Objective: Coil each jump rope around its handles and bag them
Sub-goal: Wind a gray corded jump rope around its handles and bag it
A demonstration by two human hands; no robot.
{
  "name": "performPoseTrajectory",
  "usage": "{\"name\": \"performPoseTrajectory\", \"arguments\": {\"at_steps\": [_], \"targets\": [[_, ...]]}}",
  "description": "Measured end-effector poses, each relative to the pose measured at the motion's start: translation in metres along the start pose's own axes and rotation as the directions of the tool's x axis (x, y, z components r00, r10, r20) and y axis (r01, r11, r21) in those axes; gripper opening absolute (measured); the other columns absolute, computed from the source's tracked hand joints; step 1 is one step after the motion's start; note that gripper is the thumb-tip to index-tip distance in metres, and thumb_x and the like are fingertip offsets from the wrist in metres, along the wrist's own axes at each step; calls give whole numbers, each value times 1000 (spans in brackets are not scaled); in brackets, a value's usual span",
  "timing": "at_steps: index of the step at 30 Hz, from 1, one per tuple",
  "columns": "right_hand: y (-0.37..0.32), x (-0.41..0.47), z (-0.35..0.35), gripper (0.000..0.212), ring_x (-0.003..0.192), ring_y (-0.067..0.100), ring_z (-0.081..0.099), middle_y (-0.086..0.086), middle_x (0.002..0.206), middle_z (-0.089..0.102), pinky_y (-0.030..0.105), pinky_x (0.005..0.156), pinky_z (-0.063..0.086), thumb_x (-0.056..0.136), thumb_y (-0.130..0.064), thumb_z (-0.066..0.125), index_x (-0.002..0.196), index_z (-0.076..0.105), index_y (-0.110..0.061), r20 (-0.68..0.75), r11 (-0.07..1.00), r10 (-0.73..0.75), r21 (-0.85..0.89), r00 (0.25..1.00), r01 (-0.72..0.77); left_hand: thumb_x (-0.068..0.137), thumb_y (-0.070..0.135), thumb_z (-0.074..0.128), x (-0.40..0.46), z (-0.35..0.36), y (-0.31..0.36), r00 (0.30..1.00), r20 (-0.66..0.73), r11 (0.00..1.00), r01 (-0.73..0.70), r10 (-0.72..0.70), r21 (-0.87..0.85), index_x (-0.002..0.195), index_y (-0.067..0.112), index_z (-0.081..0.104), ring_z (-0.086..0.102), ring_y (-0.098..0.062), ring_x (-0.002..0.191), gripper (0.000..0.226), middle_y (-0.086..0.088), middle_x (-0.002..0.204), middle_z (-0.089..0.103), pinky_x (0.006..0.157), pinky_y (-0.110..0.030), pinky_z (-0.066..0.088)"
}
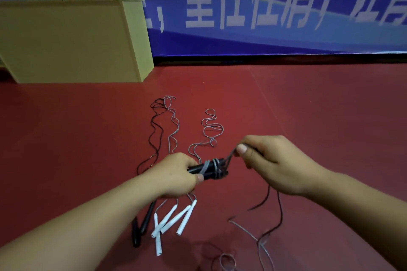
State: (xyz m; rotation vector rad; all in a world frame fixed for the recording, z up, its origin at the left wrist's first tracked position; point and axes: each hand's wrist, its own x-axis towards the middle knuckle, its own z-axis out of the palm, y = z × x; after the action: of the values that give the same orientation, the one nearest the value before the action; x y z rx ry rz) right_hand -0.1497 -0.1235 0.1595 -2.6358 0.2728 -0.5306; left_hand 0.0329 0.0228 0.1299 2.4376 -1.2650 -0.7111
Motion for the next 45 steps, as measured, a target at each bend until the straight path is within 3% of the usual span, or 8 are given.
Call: {"name": "performPoseTrajectory", "arguments": {"at_steps": [7, 15, 19, 24, 26, 29, 33, 45], "targets": [[18, 4, -2, 29, 61, 18, 53, 3, 64, 59, 35, 62, 43, 99, -33, 46, 77, 56, -16, -145, 989, 143, -8, 979, -145, 90, 33, 61, -22, 1, 18, 858, 345, 924, -362, 381, -120, 99, 28, 65, 63, -10, 73, 11, 1, 82, 72, 77, -39, 53], [29, 5, 7, 22, 57, 4, 48, -4, 62, 58, 20, 59, 40, 98, -27, 52, 83, 64, -18, -125, 956, 267, 157, 956, -246, 89, 28, 62, -32, -3, 28, 783, 343, 807, -316, 519, -499, 101, 11, 64, 41, -32, 63, 21, -6, 72, 61, 56, -49, 35], [26, 8, 12, 23, 56, 8, 43, 0, 61, 51, 27, 57, 37, 99, -24, 54, 86, 64, -9, -73, 892, 323, 357, 944, -278, 90, 25, 58, -34, -7, 31, 767, 295, 707, -273, 569, -653, 93, 12, 59, 34, -15, 45, 13, -4, 67, 58, 42, -22, 24], [7, 4, 17, 22, 74, 14, 52, 8, 78, 56, 29, 67, 44, 77, -29, 64, 81, 63, -7, 85, 728, 305, 621, 948, -290, 90, 26, 57, -32, -2, 29, 773, 237, 586, -205, 588, -784, 102, 2, 53, 37, -7, 37, 27, -7, 70, 58, 39, -15, 28], [2, 6, 19, 7, 70, 11, 55, 9, 74, 61, 32, 67, 49, 72, -23, 57, 69, 60, -18, 89, 817, 324, 475, 942, -326, 88, 25, 57, -32, -1, 30, 804, 176, 500, -168, 568, -850, 105, 5, 57, 38, -7, 35, 26, -8, 69, 58, 38, -13, 29], [1, 10, 28, 27, 42, 2, 44, 4, 60, 56, 20, 45, 38, 92, -17, 50, 67, 61, -16, 170, 778, 461, 395, 871, -489, 88, 24, 60, -28, -1, 32, 889, 59, 391, -139, 454, -910, 109, 2, 59, 37, -8, 34, 30, -9, 67, 58, 37, -12, 28], [-4, 9, 35, 40, 37, 0, 41, -2, 56, 55, 14, 40, 30, 100, -32, 40, 82, 68, -11, 247, 748, 495, 366, 833, -553, 98, 19, 53, -16, -1, 25, 980, -79, 426, -151, 183, -892, 93, 12, 63, 38, -10, 36, 14, -7, 69, 59, 38, -14, 26], [-14, 14, 29, 44, 48, 13, 37, -1, 61, 51, 28, 51, 34, 103, -40, 37, 95, 65, -7, 336, 489, 560, 605, 758, -629, 99, 19, 54, 2, -3, 5, 985, -145, 455, -90, -88, -886, 108, 14, 65, 41, -12, 39, 15, -3, 71, 67, 39, -18, 30]]}}
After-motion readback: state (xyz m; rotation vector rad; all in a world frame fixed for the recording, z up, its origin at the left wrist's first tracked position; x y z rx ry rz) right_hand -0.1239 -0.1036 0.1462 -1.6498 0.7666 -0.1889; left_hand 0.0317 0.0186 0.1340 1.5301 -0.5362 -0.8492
